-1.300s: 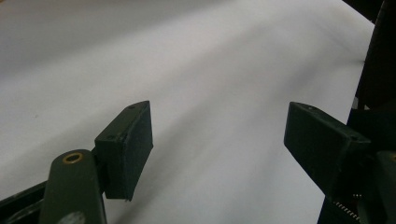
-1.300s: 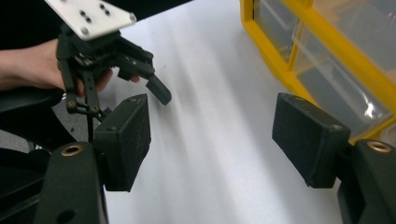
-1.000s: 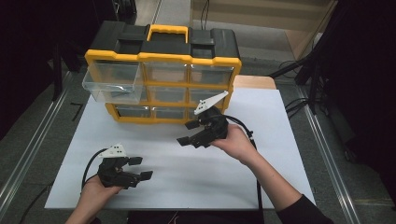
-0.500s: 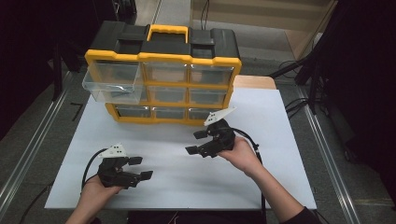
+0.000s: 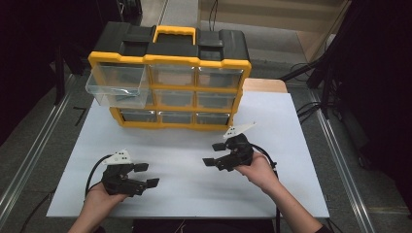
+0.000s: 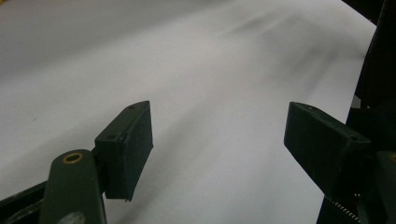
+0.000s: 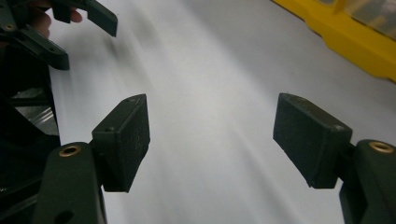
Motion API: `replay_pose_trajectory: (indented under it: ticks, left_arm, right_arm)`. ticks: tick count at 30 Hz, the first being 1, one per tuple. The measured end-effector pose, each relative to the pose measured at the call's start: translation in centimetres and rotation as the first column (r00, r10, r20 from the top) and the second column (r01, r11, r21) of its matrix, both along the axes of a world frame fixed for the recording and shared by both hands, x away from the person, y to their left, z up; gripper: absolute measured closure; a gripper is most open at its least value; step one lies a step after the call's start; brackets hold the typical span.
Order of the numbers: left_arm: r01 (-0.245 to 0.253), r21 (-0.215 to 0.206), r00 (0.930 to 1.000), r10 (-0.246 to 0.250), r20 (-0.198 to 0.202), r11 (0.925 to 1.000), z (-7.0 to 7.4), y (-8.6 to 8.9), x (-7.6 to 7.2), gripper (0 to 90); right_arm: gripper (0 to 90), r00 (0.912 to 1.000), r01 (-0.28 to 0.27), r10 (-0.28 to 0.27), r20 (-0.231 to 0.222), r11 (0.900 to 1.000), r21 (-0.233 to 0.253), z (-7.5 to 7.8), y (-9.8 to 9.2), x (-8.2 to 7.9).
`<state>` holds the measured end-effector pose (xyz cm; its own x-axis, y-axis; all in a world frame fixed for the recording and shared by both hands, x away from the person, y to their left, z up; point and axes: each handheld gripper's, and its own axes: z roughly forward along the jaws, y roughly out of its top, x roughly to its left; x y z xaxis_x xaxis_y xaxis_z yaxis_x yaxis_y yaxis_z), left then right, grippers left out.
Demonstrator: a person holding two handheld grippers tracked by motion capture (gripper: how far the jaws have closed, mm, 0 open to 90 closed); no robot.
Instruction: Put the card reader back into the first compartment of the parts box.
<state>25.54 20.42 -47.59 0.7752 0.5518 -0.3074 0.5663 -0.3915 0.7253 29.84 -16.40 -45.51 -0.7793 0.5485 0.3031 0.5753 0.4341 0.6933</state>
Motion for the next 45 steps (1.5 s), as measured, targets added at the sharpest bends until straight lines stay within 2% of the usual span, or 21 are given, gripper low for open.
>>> replay_pose_trajectory:
  ticks: [9, 12, 19, 30, 39, 45]
  left_arm:
    - [-0.001, 0.0, 1.0, 0.001, -0.001, 1.0, 0.0, 0.0, 0.0, 25.3]
    - [-0.004, -0.002, 1.0, 0.004, -0.003, 1.0, 0.0, 0.0, 0.0, 25.3]
    - [-0.003, 0.0, 1.0, 0.003, 0.0, 1.0, 0.0, 0.0, 0.0, 25.3]
    - [-0.005, 0.004, 1.0, 0.005, 0.0, 1.0, 0.0, 0.0, 0.0, 25.3]
    - [-0.008, 0.004, 1.0, 0.008, -0.003, 1.0, 0.0, 0.0, 0.0, 25.4]
    - [-0.015, 0.006, 0.9999, 0.015, -0.001, 0.9999, 0.0, -0.1, 0.0, 25.4]
  right_arm:
    - [24.6, 0.9993, 0.036, -0.036, -0.002, 0.999, 0.003, -0.9, -1.7, -1.4]
    - [24.3, 0.9991, 0.041, -0.041, 0.011, 0.999, 0.005, -1.1, -2.3, -2.0]
    - [24.2, 0.998, 0.063, -0.062, 0.013, 0.998, -0.01, -1.9, -3.6, -3.1]
    - [24.2, 0.9923, 0.122, -0.121, 0.028, 0.992, -0.042, -3.4, -6.6, -4.7]
    - [24.2, 0.9858, 0.165, -0.164, 0.037, 0.986, -0.036, -3.8, -9.1, -5.9]
    - [24.2, 0.9857, 0.167, -0.166, 0.03, 0.985, -0.047, -4.2, -9.7, -6.3]
